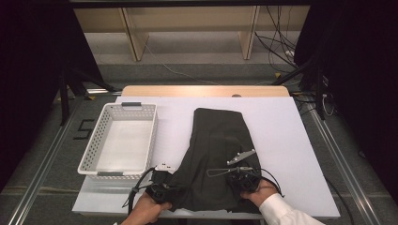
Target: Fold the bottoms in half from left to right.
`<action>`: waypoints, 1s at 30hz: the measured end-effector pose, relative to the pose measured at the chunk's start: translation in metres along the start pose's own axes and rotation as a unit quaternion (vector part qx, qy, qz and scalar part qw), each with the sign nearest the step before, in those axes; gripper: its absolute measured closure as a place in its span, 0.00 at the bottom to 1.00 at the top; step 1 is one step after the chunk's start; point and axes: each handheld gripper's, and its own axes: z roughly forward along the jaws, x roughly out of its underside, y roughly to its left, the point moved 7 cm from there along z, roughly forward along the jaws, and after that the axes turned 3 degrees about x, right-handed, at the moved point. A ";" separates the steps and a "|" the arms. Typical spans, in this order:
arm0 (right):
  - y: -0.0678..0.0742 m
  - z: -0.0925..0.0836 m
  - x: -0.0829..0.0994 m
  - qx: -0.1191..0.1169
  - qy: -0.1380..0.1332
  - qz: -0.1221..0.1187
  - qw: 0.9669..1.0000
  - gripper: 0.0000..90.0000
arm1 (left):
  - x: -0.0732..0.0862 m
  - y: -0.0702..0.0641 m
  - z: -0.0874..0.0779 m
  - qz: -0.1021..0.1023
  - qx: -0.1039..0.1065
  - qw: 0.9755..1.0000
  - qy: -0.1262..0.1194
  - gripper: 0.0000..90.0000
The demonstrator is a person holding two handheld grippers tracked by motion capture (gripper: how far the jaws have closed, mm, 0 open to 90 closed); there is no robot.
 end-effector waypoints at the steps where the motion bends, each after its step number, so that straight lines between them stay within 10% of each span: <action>1: 0.002 0.000 0.002 -0.001 0.004 -0.004 1.000 0.88 | 0.003 -0.002 0.002 -0.003 0.011 1.000 0.008 0.98; 8: 0.010 -0.013 0.008 -0.018 -0.003 -0.013 1.000 0.82 | -0.009 -0.019 -0.013 0.042 0.009 0.999 -0.023 0.84; 11: 0.004 -0.026 -0.002 -0.016 -0.048 0.002 0.999 0.66 | -0.015 -0.020 -0.021 0.039 0.017 0.998 -0.040 0.78; 20: -0.050 -0.051 -0.040 0.029 -0.162 0.058 0.985 0.41 | -0.044 -0.018 -0.033 0.048 -0.013 0.996 -0.076 0.50; 30: -0.112 -0.043 -0.070 0.031 -0.161 0.100 0.981 0.29 | -0.105 0.006 -0.021 0.030 -0.067 0.991 -0.113 0.29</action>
